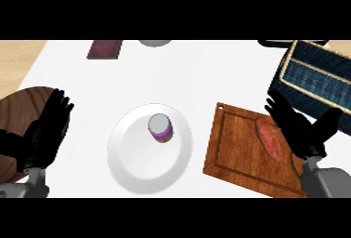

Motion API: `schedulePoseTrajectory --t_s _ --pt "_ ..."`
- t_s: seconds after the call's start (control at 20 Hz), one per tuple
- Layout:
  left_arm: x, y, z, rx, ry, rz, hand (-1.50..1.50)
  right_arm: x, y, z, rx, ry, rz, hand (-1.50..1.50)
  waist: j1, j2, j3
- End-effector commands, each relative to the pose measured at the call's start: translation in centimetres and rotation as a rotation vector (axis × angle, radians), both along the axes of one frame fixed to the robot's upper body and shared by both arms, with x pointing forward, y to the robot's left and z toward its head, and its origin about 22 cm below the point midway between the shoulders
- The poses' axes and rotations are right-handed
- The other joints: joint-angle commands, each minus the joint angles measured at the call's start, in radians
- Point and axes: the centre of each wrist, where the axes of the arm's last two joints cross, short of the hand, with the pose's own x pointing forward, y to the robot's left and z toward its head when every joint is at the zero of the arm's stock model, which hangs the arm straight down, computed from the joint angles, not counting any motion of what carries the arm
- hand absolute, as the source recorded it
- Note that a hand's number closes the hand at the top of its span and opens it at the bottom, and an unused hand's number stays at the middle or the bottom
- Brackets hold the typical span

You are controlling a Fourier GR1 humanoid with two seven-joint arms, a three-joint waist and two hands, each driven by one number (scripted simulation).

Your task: Pick the sweet potato from the cutting board and place it in the basket

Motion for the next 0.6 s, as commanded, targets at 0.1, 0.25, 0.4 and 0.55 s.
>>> schedulePoseTrajectory --t_s 0.1,0.25,0.4,0.55 --pt "-0.2 -2.2 0.0 0.063 -0.112 0.014 0.0 -0.9 -3.1 4.4 -0.047 -0.203 -0.006 1.5 -0.032 0.005 -0.031" --pt "-0.5 -2.7 1.4 0.085 -0.222 0.005 0.0 -1.6 -6.5 8.4 -0.108 -0.4 -0.051 1.5 -0.043 -0.001 -0.031" --pt "-0.5 -4.6 0.0 0.048 -0.176 -0.032 0.0 -2.3 2.7 6.9 -0.163 -0.564 0.268 1.5 -0.024 0.004 -0.032" --pt "-0.7 -5.7 -0.1 0.039 -0.166 -0.043 0.0 -5.4 7.8 4.8 -0.242 -0.496 0.055 -1.5 -0.029 0.003 -0.033"
